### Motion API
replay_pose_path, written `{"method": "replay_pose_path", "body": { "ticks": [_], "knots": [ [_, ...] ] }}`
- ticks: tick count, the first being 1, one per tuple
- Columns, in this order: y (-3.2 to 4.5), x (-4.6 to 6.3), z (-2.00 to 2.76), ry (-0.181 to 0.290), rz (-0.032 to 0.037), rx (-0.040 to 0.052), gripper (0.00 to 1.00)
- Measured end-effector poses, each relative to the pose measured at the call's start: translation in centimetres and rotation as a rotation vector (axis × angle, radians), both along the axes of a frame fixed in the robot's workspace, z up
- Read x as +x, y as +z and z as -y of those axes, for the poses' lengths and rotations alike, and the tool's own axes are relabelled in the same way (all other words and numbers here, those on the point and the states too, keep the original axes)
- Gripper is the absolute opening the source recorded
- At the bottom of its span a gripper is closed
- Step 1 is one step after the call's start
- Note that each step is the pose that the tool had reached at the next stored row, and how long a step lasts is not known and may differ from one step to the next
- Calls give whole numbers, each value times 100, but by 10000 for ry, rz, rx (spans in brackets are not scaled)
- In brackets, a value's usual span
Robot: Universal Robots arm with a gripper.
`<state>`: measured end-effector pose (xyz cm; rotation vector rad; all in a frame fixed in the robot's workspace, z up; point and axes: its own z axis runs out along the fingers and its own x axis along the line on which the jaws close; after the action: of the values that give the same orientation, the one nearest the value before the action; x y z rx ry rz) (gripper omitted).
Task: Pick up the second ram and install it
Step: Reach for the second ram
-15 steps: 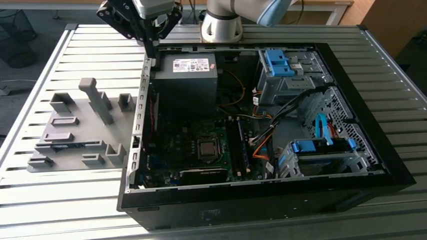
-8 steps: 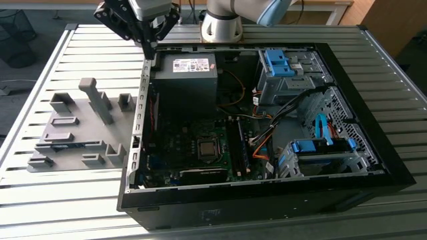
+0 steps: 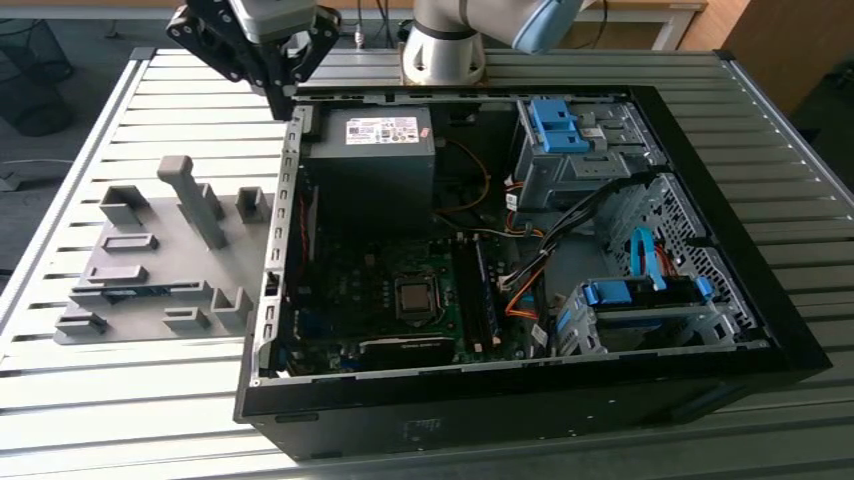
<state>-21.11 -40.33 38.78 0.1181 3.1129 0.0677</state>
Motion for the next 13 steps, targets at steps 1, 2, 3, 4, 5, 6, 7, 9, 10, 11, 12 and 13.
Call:
{"method": "replay_pose_path", "body": {
  "ticks": [1, 2, 3, 4, 5, 6, 7, 9, 10, 11, 12, 13],
  "knots": [
    [0, -13, 0, 0, 0, -1, 12],
    [-1, -25, 0, 0, 0, 0, 12],
    [-2, -36, 0, 0, 0, 0, 12],
    [-3, -47, 0, 0, 1, 0, 12],
    [-3, -56, 0, 1, 0, 0, 12],
    [-3, -66, 0, 1, 0, 0, 12],
    [-4, -74, 0, 0, 0, 0, 12],
    [-6, -85, 0, 0, 1, 0, 12],
    [-6, -86, 0, 2, 0, 0, 12],
    [-6, -86, 0, 2, -1, -1, 12],
    [-6, -89, 0, 1, 0, 0, 12],
    [-6, -95, 0, 0, 0, 0, 12]
  ]
}}
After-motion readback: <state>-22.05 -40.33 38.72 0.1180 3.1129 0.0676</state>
